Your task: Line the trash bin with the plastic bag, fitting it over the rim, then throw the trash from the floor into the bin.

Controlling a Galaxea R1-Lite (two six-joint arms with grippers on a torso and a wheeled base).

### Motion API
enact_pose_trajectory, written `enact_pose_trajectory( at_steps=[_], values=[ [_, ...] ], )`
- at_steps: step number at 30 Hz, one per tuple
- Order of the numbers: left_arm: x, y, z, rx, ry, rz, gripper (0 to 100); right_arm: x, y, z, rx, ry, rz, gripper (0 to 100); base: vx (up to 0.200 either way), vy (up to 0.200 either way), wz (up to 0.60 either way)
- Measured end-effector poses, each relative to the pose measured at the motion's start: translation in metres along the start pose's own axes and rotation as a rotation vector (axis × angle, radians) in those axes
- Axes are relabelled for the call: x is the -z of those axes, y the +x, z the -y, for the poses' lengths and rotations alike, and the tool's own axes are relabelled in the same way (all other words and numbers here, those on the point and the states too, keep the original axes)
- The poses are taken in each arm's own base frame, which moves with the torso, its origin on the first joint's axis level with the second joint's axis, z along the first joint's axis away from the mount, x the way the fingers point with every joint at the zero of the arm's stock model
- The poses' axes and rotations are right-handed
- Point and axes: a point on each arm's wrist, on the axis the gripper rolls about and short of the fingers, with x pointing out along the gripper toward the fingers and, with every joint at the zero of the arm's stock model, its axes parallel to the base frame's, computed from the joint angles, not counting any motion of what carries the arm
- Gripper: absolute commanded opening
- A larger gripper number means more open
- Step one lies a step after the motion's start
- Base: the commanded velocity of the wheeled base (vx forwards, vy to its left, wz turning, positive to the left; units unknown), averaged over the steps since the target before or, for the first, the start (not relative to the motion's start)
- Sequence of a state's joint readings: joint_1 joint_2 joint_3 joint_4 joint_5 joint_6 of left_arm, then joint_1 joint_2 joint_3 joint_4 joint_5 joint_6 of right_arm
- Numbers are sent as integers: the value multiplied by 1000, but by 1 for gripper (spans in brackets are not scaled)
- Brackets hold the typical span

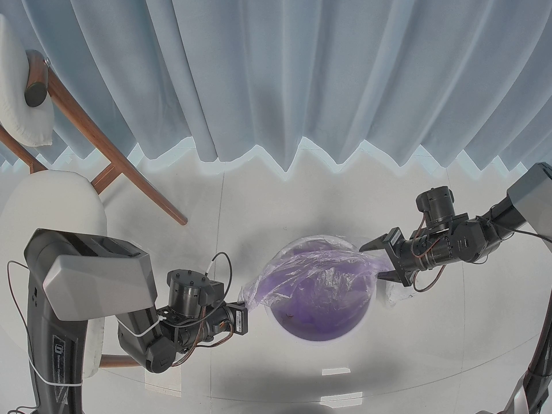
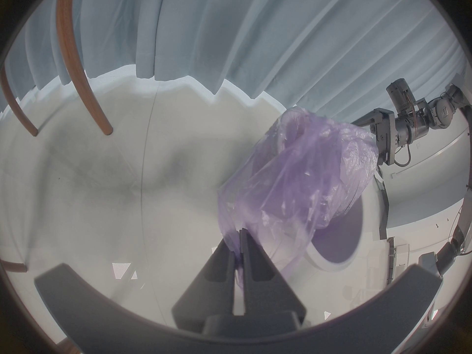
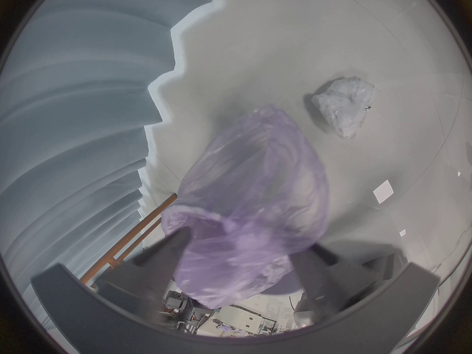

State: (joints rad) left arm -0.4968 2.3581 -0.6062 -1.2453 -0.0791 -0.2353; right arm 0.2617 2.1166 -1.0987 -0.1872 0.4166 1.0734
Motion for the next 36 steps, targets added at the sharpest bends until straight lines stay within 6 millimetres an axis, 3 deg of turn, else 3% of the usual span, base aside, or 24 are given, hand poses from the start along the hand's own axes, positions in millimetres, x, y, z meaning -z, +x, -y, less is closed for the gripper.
enact_pose_trajectory(
  at_steps=[9,10,20,28,32,36],
  values=[
    [-3,-4,-1,-19,1,77,0,16,9,-7,22,-37,3,0,0,0,0],
    [-3,-4,-2,-22,1,86,100,19,9,-9,24,-43,3,0,0,0,0],
    [2,-15,-11,-41,-20,97,100,25,10,-11,28,-60,8,0,0,0,0],
    [-7,-45,-27,-9,-178,155,100,24,9,-9,39,-62,33,0,0,0,0],
    [-21,-55,-21,65,-263,186,100,24,8,-7,51,-77,48,0,0,0,0],
    [-33,-56,-7,122,-218,204,100,25,6,-6,59,-94,55,0,0,0,0]
  ],
)
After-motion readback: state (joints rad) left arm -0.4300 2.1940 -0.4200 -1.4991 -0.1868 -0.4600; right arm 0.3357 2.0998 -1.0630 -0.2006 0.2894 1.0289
